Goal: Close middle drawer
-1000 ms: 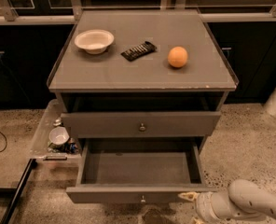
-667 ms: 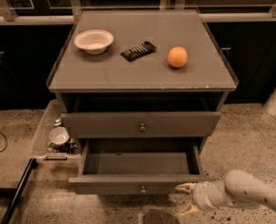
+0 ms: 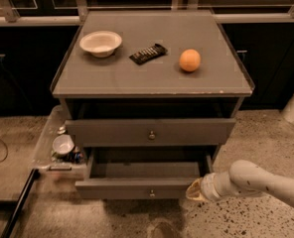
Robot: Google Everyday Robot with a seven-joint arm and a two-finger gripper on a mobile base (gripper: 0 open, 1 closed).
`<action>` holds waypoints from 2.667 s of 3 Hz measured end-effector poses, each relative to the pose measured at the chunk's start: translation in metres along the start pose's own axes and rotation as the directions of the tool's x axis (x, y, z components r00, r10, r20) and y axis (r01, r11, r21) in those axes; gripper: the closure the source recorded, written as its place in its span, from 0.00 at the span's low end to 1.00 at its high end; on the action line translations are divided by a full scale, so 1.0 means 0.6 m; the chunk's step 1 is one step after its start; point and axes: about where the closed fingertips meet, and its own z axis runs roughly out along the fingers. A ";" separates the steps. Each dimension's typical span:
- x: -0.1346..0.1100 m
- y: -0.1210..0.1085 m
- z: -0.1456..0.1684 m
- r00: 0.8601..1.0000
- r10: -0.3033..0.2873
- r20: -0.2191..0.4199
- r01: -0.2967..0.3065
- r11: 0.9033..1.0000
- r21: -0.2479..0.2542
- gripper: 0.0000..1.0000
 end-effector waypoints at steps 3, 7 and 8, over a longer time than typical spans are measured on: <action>0.022 -0.055 0.005 0.999 0.027 -0.024 -0.026 0.999 0.040 0.81; 0.007 -0.106 0.019 0.999 -0.015 -0.044 0.016 0.999 0.030 0.00; 0.007 -0.105 0.019 0.999 -0.015 -0.044 0.017 0.999 0.030 0.00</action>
Offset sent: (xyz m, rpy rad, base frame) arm 0.1894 -0.0906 -0.0142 -0.0301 -0.0997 -0.3896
